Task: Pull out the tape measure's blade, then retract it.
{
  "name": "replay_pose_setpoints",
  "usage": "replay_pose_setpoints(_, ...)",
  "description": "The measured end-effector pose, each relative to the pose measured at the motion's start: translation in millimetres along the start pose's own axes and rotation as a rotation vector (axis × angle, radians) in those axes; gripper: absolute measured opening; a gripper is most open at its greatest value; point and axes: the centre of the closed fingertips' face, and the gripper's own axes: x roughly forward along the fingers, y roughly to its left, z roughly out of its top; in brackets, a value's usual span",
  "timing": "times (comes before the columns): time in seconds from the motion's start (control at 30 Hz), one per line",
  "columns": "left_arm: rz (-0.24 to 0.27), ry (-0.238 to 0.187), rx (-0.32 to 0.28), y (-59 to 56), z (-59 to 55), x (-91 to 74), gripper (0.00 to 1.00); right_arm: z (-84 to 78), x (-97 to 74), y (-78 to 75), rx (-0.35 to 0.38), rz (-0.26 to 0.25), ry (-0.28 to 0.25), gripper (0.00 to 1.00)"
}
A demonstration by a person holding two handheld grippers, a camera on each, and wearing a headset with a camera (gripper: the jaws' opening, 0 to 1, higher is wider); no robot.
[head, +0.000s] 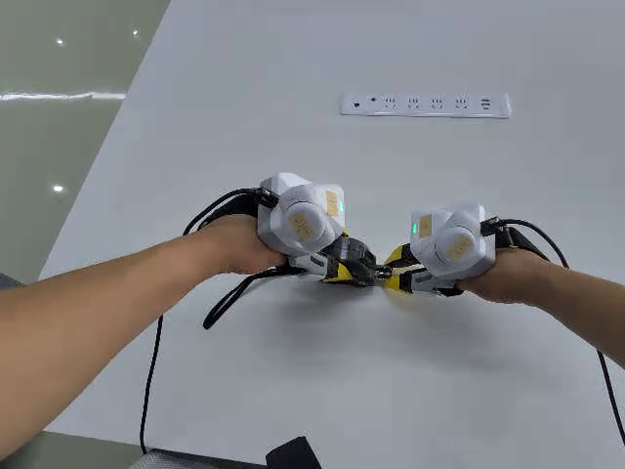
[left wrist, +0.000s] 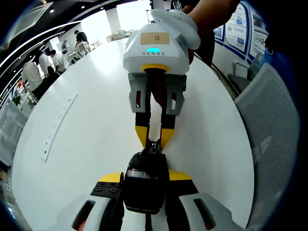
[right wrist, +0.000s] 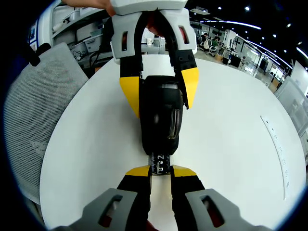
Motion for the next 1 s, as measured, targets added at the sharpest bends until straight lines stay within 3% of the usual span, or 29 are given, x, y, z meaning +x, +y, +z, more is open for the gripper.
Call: replay_pose_setpoints(1.0, -0.019, 0.015, 0.012, -1.1, 0.4, 0.1, 0.28, -39.6, -34.0, 2.7, 0.096, 0.025, 0.021, 0.10)
